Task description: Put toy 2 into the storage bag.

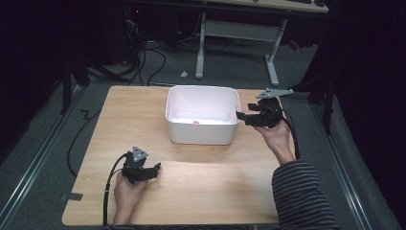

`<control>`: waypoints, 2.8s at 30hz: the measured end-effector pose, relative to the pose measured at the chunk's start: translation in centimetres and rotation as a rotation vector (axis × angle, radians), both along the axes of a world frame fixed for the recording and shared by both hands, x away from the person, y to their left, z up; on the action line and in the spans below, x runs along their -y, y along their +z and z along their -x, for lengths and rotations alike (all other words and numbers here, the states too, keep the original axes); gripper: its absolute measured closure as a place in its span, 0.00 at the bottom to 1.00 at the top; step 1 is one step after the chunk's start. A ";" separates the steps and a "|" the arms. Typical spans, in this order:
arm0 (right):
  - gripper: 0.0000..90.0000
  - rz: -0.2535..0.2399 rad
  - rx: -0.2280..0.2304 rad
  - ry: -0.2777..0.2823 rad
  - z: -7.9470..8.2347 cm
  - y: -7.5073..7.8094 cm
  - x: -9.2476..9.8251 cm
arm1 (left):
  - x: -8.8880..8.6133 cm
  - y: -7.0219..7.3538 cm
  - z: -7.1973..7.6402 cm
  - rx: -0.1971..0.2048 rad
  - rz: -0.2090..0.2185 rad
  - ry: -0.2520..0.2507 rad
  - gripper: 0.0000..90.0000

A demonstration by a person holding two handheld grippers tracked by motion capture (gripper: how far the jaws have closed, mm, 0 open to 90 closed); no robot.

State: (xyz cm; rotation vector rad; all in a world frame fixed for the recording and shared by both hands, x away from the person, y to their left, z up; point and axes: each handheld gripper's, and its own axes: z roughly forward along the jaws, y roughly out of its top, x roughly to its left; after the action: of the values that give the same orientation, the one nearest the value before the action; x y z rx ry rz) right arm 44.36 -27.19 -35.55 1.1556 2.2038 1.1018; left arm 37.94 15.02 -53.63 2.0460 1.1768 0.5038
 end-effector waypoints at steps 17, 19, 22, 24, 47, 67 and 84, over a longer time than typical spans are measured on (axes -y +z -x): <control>0.43 -0.081 0.083 -0.075 6.4 -1.2 4.6 | 0.0 0.0 0.0 0.000 0.000 0.000 0.28; 0.43 -0.074 0.085 -0.082 6.8 -1.3 4.8 | 0.0 0.0 0.0 0.000 -0.001 0.000 0.28; 0.43 -0.075 0.104 -0.084 7.7 -1.3 4.8 | 0.0 0.0 0.0 0.000 0.000 0.000 0.28; 0.43 -0.068 0.120 -0.083 8.2 -1.1 4.7 | 0.0 0.0 0.0 0.000 0.000 0.000 0.28; 0.43 -0.173 0.114 -0.172 12.6 -5.4 7.4 | 0.0 0.0 0.0 0.000 0.000 0.000 0.28; 0.43 -0.215 0.071 -0.182 12.5 -10.4 6.4 | 0.0 0.0 0.0 0.000 -0.002 -0.001 0.28; 0.43 -0.195 0.005 -0.198 11.3 -13.5 5.6 | 0.0 0.0 0.0 0.000 -0.002 -0.001 0.28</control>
State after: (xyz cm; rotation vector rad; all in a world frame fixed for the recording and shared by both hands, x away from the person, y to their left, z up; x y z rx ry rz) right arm 33.05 -32.76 -49.05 1.4171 1.9610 1.2520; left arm 37.93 15.02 -53.63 2.0477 1.1757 0.5047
